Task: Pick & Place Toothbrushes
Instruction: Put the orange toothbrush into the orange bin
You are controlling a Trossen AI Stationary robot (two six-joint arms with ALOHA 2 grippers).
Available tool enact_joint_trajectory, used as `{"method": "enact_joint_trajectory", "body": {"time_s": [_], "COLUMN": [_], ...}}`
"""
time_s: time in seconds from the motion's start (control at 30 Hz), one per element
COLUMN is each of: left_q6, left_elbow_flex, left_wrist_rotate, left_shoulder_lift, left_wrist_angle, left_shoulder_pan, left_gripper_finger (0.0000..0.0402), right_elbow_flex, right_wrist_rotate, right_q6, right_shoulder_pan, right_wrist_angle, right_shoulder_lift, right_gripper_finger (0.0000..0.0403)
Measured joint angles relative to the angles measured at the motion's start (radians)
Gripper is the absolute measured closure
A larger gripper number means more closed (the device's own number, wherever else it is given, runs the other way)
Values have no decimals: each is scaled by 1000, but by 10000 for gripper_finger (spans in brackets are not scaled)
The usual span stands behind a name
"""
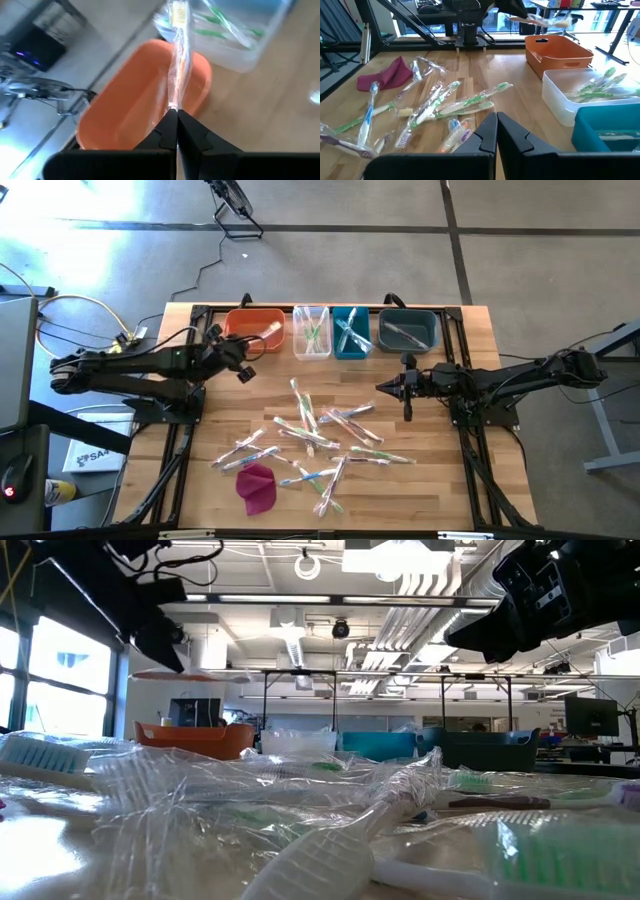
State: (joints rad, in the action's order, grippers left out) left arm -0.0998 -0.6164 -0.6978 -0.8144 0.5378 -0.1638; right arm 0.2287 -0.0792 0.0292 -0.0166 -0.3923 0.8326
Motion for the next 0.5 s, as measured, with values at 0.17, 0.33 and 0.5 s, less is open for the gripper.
{"method": "enact_joint_trajectory", "body": {"time_s": [0.17,0.33,0.5], "left_q6": [-2,29,131], "left_elbow_flex": [79,122,146], "left_wrist_rotate": [-87,-127,-89], "left_shoulder_lift": [78,86,66], "left_wrist_angle": [-58,-100,-196], "left_shoulder_pan": [-1,-1,-52], "left_gripper_finger": [401,401,401], "right_elbow_flex": [0,0,0], "right_wrist_rotate": [0,0,0], "right_q6": [-4,-14,-25], "right_shoulder_pan": [0,0,0], "right_wrist_angle": [-9,-22,-39], "right_shoulder_lift": [0,0,0], "right_gripper_finger": [400,401,401]}}
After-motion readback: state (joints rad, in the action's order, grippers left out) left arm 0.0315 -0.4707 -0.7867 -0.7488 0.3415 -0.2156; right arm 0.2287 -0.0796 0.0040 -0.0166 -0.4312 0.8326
